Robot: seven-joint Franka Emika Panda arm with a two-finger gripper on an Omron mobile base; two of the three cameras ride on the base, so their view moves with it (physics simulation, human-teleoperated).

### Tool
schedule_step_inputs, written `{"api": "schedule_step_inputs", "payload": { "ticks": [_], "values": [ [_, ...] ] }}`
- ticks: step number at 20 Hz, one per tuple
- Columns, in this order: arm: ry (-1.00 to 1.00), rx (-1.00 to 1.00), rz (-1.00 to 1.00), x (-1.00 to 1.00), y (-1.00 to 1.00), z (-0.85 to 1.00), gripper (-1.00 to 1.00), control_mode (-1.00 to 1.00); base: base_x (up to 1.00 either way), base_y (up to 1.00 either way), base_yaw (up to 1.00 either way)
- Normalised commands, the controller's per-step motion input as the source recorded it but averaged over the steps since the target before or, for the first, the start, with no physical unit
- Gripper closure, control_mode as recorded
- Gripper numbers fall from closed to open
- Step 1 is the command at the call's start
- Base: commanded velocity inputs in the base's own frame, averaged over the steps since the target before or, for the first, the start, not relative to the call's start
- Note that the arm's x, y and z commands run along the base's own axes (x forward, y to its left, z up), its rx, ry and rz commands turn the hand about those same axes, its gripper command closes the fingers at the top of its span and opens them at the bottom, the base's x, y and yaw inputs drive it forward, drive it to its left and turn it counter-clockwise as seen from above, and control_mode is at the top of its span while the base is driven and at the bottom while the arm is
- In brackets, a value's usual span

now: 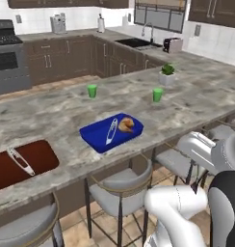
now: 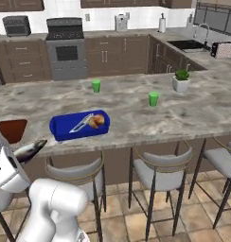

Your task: Gather the onion and mushroom from the fridge and place them on a tray on the dining counter. Then gather the chicken drumstick and fish from the fridge and place them on the other tray.

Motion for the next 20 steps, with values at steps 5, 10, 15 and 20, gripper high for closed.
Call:
{"api": "schedule_step_inputs", "payload": {
  "ticks": [5, 10, 15, 20],
  "values": [
    [0.00, 0.00, 0.00, 0.00, 0.00, 0.00, 1.00, 1.00, 0.51, -0.38, 0.33],
    [0.00, 0.00, 0.00, 0.00, 0.00, 0.00, 1.00, 1.00, 0.59, -0.02, 0.41],
    [0.00, 0.00, 0.00, 0.00, 0.00, 0.00, 1.00, 1.00, 0.70, -0.14, 0.41],
    [0.05, 0.02, 0.10, 0.40, -0.16, 0.00, 1.00, -1.00, 0.51, -0.23, 0.21]
  ]
}}
